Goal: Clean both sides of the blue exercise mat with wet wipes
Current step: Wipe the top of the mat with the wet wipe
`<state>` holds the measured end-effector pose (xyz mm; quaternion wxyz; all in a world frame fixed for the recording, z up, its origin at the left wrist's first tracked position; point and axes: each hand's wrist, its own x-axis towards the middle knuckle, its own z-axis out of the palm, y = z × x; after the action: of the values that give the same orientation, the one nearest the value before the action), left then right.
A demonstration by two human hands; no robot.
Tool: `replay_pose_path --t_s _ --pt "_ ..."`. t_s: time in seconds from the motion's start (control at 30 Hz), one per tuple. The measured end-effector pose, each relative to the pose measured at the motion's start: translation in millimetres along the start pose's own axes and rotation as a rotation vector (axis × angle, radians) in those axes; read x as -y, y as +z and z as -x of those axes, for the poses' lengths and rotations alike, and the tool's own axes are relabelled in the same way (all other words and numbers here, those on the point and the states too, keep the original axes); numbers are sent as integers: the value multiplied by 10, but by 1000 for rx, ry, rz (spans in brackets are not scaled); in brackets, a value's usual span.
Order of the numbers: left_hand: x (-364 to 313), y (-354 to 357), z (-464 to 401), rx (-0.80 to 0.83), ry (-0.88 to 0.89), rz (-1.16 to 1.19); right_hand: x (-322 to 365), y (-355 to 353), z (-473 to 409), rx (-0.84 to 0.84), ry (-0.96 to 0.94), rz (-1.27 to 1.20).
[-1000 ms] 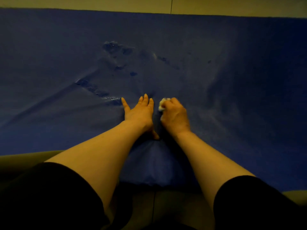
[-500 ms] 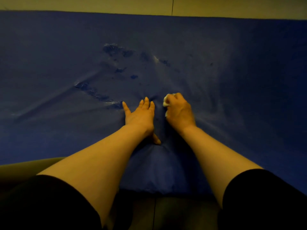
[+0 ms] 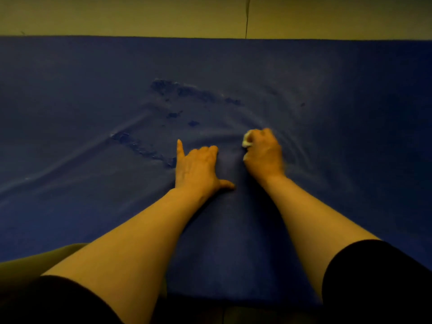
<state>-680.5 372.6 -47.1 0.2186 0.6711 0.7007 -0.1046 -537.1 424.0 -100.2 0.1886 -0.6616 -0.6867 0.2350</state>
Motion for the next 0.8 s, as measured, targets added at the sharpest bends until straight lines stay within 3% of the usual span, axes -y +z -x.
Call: replay_pose_path --t_s 0.13,0.2,0.33,0.47,0.6,0.8 --pt "132 -45 -240 -45 40 8 -145 -199 -142 -207 284 24" --pt "175 -83 -406 53 82 -40 34 -75 -104 -180 198 2" --pt "167 -165 -631 229 147 -231 255 124 -100 76 -43 -19" --pt "141 -495 -808 354 290 -501 27 -187 -350 0 134 52" --pt "270 -762 -1035 229 442 -544 106 -186 -462 -44 336 97" --pt "335 -630 -1233 303 457 -683 344 120 -502 94 15 16"
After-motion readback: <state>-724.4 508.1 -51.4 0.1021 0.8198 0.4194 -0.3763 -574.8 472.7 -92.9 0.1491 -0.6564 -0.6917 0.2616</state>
